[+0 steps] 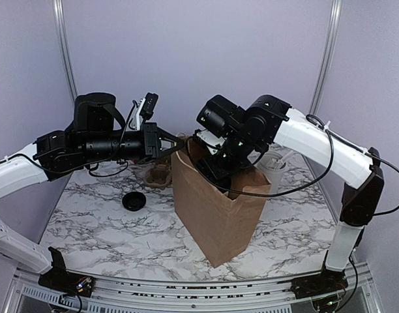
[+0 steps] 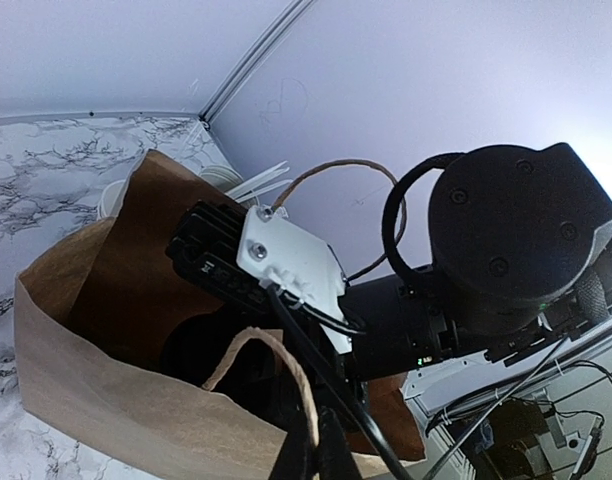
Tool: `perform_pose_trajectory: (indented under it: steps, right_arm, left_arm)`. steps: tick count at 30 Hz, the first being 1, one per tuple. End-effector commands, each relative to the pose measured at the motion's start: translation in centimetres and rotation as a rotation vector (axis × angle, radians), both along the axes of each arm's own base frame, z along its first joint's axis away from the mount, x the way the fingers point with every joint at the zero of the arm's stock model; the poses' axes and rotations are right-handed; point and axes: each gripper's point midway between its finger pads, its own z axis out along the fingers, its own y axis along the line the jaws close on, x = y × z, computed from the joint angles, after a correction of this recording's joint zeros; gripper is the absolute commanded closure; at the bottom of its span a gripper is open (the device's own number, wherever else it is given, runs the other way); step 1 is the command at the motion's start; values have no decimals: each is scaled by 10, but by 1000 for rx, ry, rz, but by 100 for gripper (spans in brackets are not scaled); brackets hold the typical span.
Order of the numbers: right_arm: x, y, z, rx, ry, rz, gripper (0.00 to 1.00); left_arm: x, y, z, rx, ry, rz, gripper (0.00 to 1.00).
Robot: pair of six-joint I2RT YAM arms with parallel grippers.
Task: Pack the takeout coffee
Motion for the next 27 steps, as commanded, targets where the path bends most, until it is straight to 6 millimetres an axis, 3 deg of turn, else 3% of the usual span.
perform_pose_trajectory:
  steps: [1, 11, 27]
  right_arm:
    - [11, 0, 1, -4, -5, 6, 34]
    - [9, -16, -26, -38, 49, -8, 34]
    - [-20, -31, -41, -71, 131, -29, 35]
  left_arm:
    - [-12, 9, 12, -11, -28, -20, 100]
    - [-14, 27, 2, 3, -31, 30, 100]
    - [-7, 28, -5, 13, -32, 114, 100]
